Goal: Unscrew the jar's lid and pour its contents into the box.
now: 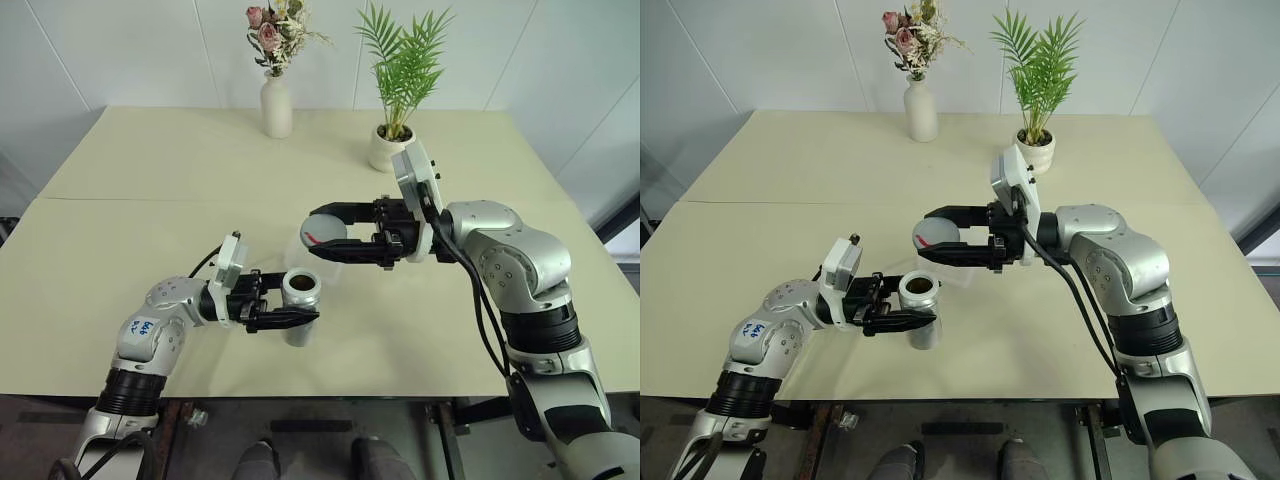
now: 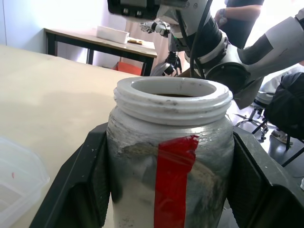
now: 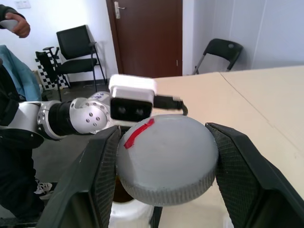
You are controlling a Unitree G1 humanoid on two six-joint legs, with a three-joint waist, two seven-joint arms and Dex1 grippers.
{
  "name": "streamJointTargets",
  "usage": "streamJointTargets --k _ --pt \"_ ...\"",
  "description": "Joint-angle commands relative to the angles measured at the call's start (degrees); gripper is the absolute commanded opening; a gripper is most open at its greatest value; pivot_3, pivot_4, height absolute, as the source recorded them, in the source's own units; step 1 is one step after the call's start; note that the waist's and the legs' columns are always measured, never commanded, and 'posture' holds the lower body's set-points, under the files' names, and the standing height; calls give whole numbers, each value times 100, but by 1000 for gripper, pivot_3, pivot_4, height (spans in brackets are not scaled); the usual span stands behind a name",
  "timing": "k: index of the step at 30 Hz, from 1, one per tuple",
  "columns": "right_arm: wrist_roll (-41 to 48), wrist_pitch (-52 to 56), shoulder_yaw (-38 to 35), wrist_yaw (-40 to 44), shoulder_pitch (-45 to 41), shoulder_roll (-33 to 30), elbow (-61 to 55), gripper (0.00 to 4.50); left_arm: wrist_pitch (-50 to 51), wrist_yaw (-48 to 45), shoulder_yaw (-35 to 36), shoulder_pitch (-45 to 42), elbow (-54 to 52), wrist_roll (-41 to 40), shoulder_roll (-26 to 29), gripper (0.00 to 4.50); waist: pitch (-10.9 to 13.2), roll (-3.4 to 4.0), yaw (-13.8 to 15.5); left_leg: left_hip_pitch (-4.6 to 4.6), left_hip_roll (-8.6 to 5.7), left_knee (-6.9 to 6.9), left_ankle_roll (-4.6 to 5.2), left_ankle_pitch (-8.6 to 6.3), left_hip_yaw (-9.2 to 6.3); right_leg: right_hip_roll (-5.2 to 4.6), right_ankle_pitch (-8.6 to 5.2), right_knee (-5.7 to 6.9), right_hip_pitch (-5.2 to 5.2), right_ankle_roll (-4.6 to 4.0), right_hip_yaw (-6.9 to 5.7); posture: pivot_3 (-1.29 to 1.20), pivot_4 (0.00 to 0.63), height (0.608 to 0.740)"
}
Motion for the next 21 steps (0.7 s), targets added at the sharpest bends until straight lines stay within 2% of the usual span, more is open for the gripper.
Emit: streamJointTargets --k 1,11,17,21 --pt "-41 -199 -442 -68 185 -363 -113 2567 -294 65 112 -123 -149 63 -49 2744 0 0 10 0 0 0 0 0 0 -1 0 -2 0 0 0 0 150 740" --pt "-416 -579 -1419 -463 1383 -1400 -20 2567 -502 80 70 -244 -22 97 -109 2744 1 -1 10 -2 0 -5 1 -2 3 0 1 -19 2 1 2 0 150 740" --pt "-623 -968 -1983 -959 2202 -1441 211 2567 -629 76 93 -393 144 107 -206 2744 1 -1 7 0 0 -3 1 -2 8 1 2 -21 3 4 6 0 150 740" --pt "-862 -1453 -2121 -1273 2755 -1211 631 2567 -784 93 138 -486 257 145 -258 2744 1 -1 7 1 0 3 1 -2 8 1 5 -23 11 9 7 0 150 740"
